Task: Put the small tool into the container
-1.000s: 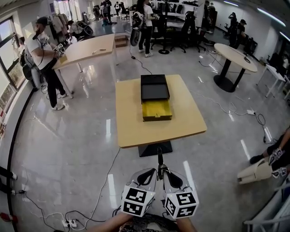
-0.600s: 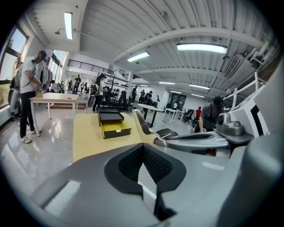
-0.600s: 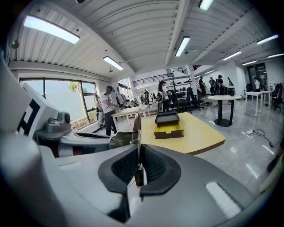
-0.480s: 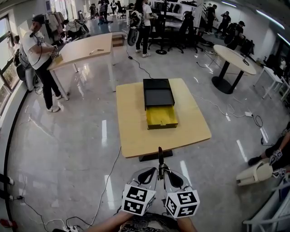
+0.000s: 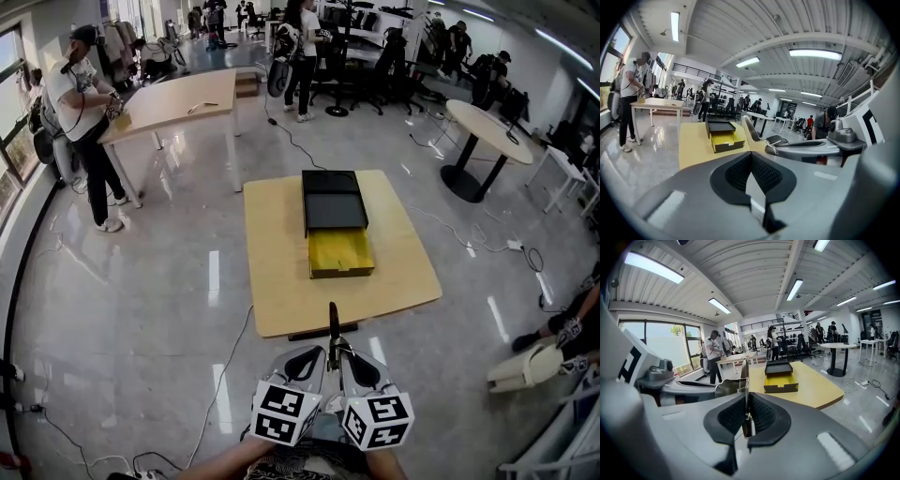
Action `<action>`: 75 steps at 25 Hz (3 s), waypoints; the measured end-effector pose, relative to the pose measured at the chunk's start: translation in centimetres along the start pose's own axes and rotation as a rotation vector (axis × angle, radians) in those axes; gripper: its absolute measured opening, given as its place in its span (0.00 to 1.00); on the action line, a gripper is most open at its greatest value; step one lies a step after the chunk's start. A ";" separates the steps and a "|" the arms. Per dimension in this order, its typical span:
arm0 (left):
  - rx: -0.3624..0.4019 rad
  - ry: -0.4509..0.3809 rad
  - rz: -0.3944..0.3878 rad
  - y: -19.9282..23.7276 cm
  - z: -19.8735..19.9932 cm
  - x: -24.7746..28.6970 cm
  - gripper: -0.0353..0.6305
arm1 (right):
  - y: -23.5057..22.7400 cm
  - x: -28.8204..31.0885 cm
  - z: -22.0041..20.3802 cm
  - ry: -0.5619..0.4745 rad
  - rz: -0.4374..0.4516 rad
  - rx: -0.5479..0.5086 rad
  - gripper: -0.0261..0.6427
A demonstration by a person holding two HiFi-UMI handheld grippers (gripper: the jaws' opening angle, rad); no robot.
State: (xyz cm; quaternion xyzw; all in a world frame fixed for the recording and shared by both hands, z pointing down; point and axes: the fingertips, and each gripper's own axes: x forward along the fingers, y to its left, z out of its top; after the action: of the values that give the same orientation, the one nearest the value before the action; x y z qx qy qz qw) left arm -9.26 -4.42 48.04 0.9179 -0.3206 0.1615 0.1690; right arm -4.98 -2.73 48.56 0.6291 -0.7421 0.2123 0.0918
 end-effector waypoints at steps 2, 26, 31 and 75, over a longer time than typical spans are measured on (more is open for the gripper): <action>-0.002 0.000 0.005 0.3 0.1 0.1 0.06 | 0.1 0.4 0.3 -0.001 0.005 -0.003 0.05; -0.074 0.007 0.157 6.6 7.8 17.2 0.06 | -12.3 14.4 8.0 0.061 0.152 -0.085 0.05; -0.087 0.012 0.198 7.0 9.1 21.0 0.06 | -15.8 16.8 9.3 0.078 0.187 -0.131 0.05; -0.168 0.024 0.304 20.1 14.6 35.9 0.06 | -24.1 36.9 12.2 0.264 0.204 -0.990 0.05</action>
State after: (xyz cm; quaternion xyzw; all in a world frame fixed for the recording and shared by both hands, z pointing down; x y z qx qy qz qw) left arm 7.24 -44.42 53.74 0.8394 -0.4662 0.1689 0.2227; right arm 13.01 -43.91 57.34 0.4026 -0.7934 -0.0785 0.4498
